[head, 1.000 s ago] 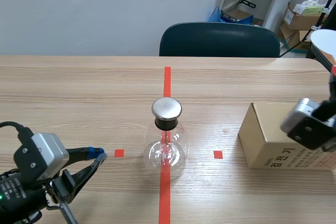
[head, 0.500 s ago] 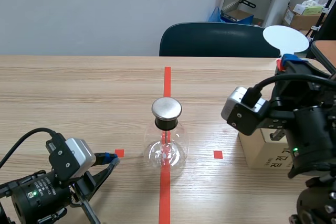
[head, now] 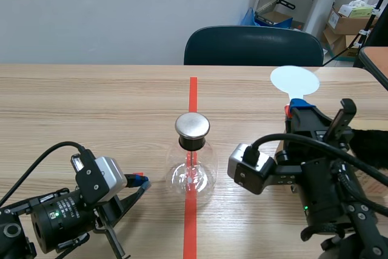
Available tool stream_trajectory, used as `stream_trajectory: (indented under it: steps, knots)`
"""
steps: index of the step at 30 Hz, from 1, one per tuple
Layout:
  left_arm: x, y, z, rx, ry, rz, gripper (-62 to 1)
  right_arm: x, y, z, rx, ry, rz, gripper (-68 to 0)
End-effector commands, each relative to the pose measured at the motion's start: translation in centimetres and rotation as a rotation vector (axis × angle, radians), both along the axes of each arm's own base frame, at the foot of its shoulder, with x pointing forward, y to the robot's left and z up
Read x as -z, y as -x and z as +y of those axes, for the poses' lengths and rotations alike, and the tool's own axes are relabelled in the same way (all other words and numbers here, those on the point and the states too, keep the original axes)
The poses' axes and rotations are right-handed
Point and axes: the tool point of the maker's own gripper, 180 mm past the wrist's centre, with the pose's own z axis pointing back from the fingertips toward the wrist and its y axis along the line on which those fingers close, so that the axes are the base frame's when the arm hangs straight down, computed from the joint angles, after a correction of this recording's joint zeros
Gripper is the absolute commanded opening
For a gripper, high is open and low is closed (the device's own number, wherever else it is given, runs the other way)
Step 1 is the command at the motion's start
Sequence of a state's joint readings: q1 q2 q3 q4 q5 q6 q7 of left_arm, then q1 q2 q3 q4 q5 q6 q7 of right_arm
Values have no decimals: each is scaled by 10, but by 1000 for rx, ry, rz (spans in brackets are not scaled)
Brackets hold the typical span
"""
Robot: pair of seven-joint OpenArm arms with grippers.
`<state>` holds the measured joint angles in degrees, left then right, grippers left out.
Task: Do the electroscope experiment
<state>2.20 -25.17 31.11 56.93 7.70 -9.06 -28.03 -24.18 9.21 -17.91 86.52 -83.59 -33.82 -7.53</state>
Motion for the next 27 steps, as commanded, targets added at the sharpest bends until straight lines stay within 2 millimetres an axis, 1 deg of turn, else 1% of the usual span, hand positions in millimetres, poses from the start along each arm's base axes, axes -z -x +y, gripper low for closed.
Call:
stream_trajectory:
  steps: [1,9,14,27]
  knots:
    - [-8,-1,-7,9,35,-12,-554,-6,-1,1,-9,1,-25,-658]
    - [-7,0,-9,15,38,-7,-554,-1,6,14,-65,-3,-10,-658]
    - [-8,0,-10,15,41,-7,-554,-4,8,16,-76,-10,-31,-658]
    - [-7,1,-11,17,44,-4,-553,-4,8,16,-76,-10,-30,-658]
